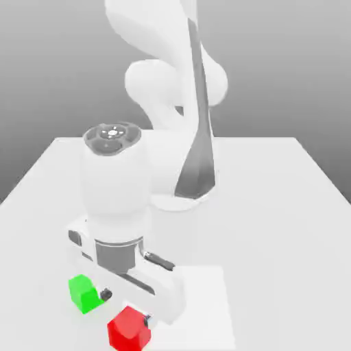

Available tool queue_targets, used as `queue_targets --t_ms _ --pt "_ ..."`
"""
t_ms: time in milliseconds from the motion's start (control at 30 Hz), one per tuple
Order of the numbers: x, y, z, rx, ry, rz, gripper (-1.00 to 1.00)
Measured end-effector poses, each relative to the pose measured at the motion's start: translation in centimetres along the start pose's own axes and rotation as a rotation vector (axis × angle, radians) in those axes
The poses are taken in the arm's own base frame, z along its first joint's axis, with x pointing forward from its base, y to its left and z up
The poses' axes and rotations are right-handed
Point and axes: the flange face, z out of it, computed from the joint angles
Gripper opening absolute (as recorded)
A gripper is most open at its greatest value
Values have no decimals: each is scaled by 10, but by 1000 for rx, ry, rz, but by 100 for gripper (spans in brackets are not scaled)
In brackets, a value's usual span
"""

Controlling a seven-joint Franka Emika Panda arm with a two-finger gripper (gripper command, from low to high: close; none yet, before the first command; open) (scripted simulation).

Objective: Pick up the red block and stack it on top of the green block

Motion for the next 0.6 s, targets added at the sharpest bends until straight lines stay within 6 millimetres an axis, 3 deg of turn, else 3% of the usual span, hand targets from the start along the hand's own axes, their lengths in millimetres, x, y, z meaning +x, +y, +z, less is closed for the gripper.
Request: queue_targets --t_ms 33,267,433,600 --pt "0 1 9 -1 0 0 -100" --pt "0 1 10 0 0 1 -100" --pt "3 5 -47 -1 1 13 -100" --pt "60 78 -77 -3 3 233 -100"
